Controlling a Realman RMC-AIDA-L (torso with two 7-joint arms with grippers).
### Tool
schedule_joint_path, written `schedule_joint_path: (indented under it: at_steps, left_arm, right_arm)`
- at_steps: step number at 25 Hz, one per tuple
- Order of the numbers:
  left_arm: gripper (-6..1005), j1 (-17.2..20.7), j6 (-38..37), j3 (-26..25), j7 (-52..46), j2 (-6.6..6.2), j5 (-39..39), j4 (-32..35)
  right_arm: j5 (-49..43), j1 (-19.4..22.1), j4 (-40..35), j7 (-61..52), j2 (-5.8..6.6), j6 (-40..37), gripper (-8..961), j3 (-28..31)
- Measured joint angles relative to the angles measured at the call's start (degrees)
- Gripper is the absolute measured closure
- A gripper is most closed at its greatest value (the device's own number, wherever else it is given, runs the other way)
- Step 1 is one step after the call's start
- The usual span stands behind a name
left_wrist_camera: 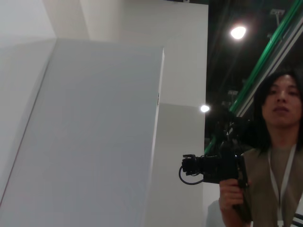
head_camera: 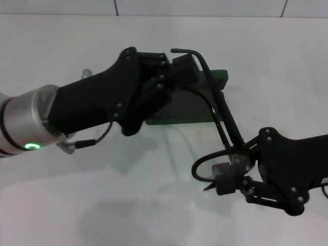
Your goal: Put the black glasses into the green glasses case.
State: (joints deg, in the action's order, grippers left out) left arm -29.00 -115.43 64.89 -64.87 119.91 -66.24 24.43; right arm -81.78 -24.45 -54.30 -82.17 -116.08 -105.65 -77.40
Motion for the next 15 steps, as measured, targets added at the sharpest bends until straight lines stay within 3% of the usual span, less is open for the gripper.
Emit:
schedule_joint_path:
  at_steps: [8, 15]
  left_arm:
    - [967, -1.4, 1.0, 0.5, 2.2, 0.19, -1.0, -2.8]
    - [967, -1.8, 4.3, 6.8, 2.3, 0.32, -0.7, -2.0]
  right_arm:
    - [1.1, -0.3, 0.4, 0.1, -0.02, -0.7, 842, -0.3]
    - [2.4, -0.9, 2.5, -0.1, 0.15, -0.5, 842, -0.4]
